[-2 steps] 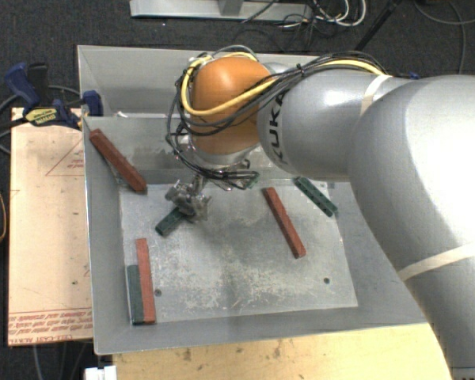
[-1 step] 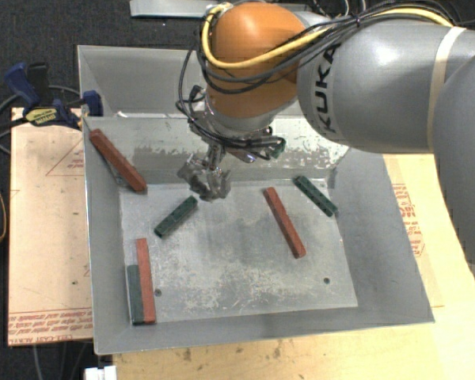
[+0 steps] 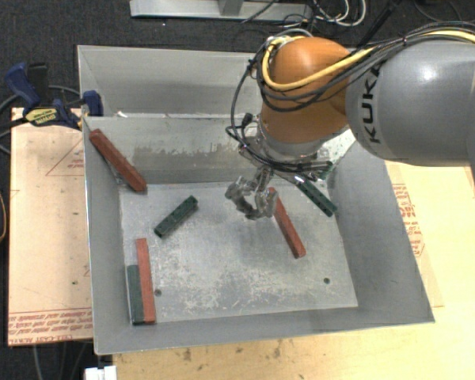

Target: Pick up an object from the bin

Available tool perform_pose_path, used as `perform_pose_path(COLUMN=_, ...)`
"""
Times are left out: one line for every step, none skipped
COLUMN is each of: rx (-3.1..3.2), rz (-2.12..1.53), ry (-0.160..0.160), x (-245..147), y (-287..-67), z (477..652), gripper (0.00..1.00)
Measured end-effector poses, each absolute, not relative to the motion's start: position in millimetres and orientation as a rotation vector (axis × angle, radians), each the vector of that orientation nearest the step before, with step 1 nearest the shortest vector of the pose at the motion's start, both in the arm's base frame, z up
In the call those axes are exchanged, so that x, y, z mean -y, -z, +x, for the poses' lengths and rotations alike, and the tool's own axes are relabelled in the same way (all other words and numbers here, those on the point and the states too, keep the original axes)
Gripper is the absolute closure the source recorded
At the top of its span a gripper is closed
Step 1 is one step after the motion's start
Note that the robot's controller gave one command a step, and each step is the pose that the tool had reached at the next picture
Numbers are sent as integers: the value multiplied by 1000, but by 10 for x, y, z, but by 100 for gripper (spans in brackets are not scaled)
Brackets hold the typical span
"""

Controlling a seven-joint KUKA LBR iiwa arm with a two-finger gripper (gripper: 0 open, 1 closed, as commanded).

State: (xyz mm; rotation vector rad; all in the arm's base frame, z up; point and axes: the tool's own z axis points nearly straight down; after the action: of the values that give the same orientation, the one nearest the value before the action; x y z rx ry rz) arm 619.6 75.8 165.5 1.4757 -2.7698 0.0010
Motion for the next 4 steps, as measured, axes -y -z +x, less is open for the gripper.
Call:
perform_pose_path(rx=2964, rz=1056, ry=2, x=-897, y=-1552, z=6484, gripper=100)
perform_pose_path(rx=2963, rz=1057, ry=2, x=-897, y=-1553, z=6483, gripper=0)
perform_pose_path(rx=2867, rz=1281, ry=8, x=-1803, y=-662, z=6412, gripper=0)
perform_pose_path(rx=2875, rz=1276, ry=2, x=-1764, y=-714, z=6445, gripper=100)
